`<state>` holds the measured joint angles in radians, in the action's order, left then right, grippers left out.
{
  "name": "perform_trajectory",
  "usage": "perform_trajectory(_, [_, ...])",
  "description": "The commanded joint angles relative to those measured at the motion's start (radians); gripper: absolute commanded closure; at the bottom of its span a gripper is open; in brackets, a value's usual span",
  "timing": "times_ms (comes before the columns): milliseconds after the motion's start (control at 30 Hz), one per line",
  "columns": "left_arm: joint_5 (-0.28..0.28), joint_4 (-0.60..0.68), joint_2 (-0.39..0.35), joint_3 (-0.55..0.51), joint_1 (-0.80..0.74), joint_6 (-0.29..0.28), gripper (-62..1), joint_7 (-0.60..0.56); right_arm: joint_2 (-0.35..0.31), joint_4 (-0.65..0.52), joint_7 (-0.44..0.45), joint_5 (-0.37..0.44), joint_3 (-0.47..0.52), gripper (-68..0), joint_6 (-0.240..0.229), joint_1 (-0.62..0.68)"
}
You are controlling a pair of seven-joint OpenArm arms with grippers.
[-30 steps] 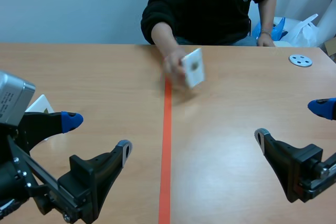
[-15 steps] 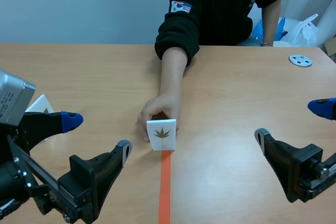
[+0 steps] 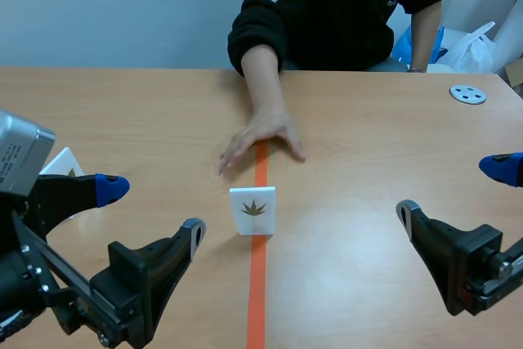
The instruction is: Sort the leaf by its shape. The table is split by an orange tape line. A compound leaf with several leaflets goes to the left side, a simple leaf with one blade goes to the right side. Return to the home posture when a red brick is placed on the table.
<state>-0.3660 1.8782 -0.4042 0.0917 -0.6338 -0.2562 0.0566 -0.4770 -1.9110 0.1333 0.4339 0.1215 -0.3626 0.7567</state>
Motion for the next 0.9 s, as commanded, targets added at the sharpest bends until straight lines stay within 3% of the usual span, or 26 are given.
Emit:
perform_trajectory(0, [-0.003, 0.002, 0.002, -0.002, 0.003, -0.002, -62.3, -0.006, -0.010, -0.014, 0.015, 0.007, 0.002, -67.9, 0.000, -0.012])
perform_trajectory(133, [0.069, -0.004, 0.002, -0.002, 0.013, -0.002, -62.3, -0.004, -0.010, -0.014, 0.014, 0.007, 0.002, -67.9, 0.000, -0.012])
perform_trajectory(333, [0.118, -0.084, 0.002, 0.000, 0.077, -0.048, -62.3, -0.008, -0.011, -0.014, 0.014, 0.007, 0.002, -67.9, 0.000, -0.012])
perform_trajectory(633, [0.129, -0.294, 0.005, 0.053, 0.239, -0.074, -62.3, -0.042, -0.011, -0.014, 0.015, 0.007, 0.002, -67.9, 0.000, -0.012])
perform_trajectory(867, [0.183, -0.461, 0.010, 0.162, 0.373, -0.080, -62.3, -0.123, -0.010, -0.014, 0.015, 0.007, 0.002, -67.9, 0.000, -0.012])
